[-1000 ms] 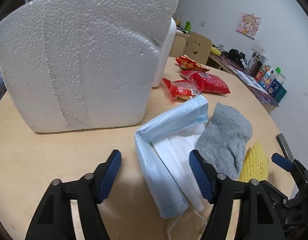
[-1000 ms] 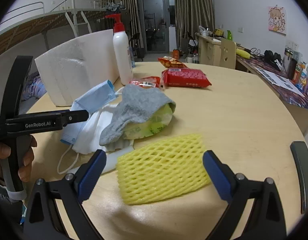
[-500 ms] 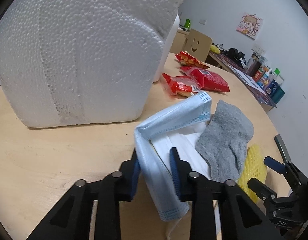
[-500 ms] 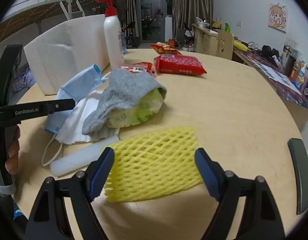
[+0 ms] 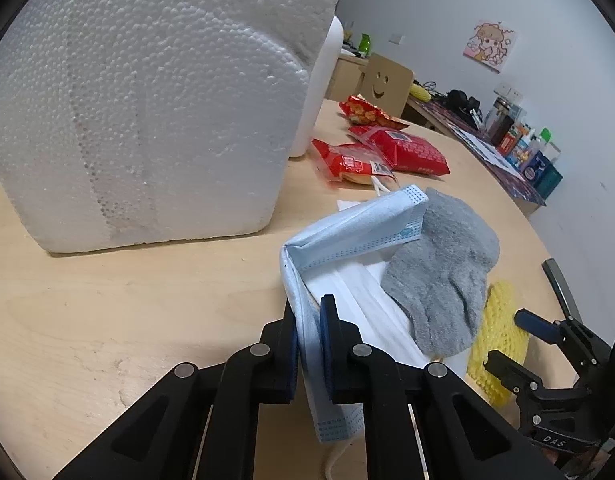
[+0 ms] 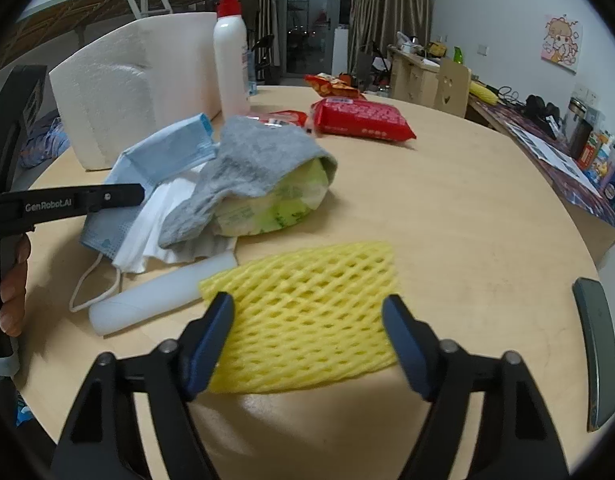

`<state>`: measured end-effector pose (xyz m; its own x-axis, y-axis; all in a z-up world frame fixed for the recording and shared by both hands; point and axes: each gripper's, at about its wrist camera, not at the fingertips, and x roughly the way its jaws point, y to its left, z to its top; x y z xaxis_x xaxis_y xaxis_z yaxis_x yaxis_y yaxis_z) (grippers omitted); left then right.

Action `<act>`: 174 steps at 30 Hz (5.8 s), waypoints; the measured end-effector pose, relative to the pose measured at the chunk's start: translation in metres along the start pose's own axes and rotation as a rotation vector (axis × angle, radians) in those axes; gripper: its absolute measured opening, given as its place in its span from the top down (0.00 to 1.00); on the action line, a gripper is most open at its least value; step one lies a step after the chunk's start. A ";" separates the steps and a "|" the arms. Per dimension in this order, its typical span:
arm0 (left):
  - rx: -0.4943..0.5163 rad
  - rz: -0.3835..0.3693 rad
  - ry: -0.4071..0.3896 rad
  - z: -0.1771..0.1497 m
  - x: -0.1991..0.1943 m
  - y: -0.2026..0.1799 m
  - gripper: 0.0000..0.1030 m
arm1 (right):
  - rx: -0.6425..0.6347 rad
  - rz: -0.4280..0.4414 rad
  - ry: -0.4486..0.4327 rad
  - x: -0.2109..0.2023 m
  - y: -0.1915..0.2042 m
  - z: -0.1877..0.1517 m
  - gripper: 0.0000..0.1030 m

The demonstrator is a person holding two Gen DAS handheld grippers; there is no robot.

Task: Organize soft objects
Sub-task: 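Close left tool on the face mask edge while right tool grasps the yellow foam net, then lift the face mask with left tool while right tool lifts the foam net, then carry the mask and foam net over the open white foam box, then lower the face mask into the foam box and open left tool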

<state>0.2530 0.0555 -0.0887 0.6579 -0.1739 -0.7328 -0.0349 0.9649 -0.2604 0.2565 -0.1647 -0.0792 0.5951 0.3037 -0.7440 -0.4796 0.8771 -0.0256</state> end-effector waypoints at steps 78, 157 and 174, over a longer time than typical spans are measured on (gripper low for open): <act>0.132 0.233 -0.646 -0.059 -0.293 -0.019 0.92 | -0.077 0.301 -0.552 -0.157 0.067 0.033 0.94; 0.054 0.146 -0.268 0.193 -0.103 0.091 0.92 | -0.157 0.336 -0.376 -0.041 0.108 0.206 0.94; 0.072 0.221 -0.273 0.196 -0.092 0.087 0.50 | -0.150 0.325 -0.374 -0.042 0.109 0.220 0.94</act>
<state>0.3367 0.1935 0.0791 0.8176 0.0900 -0.5687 -0.1518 0.9865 -0.0621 0.3210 -0.0002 0.0961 0.5763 0.6881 -0.4409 -0.7491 0.6605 0.0516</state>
